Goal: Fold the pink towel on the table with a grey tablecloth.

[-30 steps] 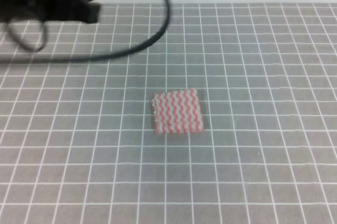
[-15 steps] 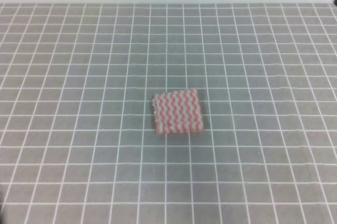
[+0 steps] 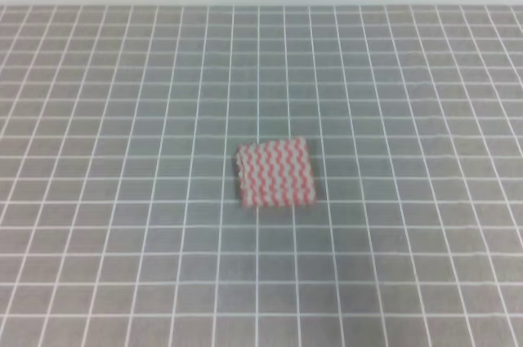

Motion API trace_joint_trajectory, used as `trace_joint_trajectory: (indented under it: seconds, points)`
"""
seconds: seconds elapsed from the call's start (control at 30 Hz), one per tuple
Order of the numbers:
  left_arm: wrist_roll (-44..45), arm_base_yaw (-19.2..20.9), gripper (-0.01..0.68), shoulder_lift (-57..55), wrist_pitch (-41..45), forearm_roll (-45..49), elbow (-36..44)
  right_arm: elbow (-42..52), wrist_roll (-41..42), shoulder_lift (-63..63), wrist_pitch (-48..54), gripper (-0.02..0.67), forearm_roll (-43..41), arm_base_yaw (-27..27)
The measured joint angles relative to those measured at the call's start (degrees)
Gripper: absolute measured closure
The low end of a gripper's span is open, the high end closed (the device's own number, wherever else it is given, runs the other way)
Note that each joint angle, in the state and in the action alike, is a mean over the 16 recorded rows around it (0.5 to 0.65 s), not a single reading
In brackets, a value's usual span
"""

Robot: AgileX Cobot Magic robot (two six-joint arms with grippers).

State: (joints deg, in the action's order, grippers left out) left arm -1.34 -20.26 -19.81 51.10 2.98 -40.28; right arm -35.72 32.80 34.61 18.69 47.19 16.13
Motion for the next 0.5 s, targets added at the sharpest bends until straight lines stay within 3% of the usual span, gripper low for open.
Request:
trace_joint_trajectory:
  seconds: [0.5]
  points:
    - [0.0,0.0,0.675,1.7,5.9,0.2,0.0,6.0,0.2,-5.5,0.2,0.666,0.3,0.0]
